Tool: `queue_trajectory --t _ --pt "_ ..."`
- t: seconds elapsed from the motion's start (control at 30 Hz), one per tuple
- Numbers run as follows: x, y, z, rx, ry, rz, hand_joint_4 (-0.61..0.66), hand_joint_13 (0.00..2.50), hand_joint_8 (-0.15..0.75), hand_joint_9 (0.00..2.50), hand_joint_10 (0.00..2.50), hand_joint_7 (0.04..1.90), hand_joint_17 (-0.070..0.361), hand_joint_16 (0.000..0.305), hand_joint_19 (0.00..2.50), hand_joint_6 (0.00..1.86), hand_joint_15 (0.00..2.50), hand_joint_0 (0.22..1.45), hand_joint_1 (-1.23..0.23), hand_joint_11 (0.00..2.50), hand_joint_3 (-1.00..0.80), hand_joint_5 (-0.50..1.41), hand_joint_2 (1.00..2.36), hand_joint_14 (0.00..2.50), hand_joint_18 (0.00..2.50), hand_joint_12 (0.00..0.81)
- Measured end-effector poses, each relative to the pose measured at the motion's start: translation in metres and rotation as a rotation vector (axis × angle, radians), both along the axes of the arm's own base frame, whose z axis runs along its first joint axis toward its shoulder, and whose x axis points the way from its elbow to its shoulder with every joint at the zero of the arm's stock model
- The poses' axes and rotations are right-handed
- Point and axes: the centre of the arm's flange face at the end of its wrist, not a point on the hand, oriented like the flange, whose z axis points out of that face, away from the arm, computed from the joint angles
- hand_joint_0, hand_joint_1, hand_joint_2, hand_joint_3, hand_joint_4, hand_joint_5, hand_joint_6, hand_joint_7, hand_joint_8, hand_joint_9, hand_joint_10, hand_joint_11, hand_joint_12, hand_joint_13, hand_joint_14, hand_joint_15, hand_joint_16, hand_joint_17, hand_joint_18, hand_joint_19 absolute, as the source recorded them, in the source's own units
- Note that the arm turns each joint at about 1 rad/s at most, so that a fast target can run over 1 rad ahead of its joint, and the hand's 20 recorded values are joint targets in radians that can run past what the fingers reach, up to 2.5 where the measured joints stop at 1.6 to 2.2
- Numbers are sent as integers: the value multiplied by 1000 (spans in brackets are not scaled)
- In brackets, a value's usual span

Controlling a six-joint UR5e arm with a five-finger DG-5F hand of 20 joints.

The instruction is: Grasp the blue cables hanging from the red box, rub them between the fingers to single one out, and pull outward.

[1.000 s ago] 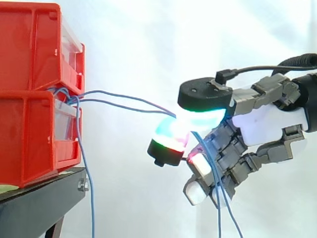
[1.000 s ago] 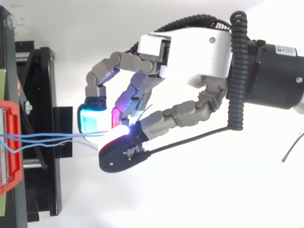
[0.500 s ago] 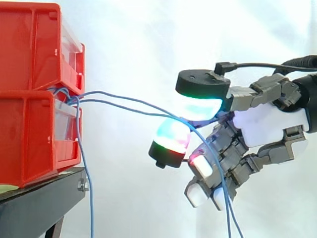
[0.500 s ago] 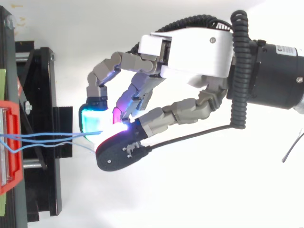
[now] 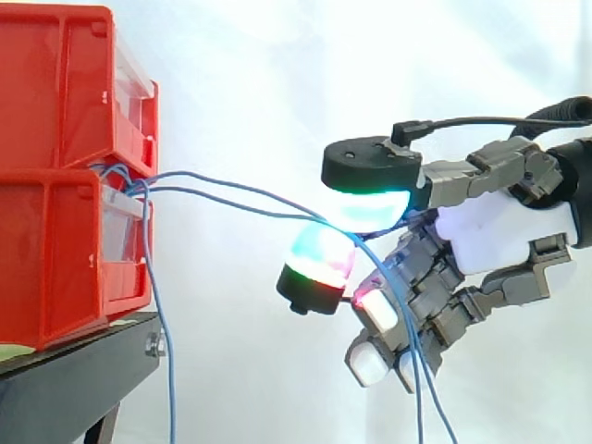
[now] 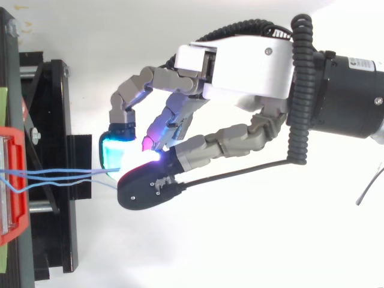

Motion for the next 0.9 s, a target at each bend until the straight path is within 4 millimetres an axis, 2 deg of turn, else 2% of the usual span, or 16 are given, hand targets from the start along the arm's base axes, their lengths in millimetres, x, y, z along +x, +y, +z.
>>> queue_trajectory --t 0.53,0.9 --pt "0 0 0 -1 0 -3 -38 837 281 977 20 953 110 49 511 884 417 732 -942 643 -361 -165 1011 18 791 376" --pt "0 0 0 -3 0 -2 52 870 289 1013 22 921 111 49 527 874 433 668 -858 638 -459 -155 1003 17 810 376"
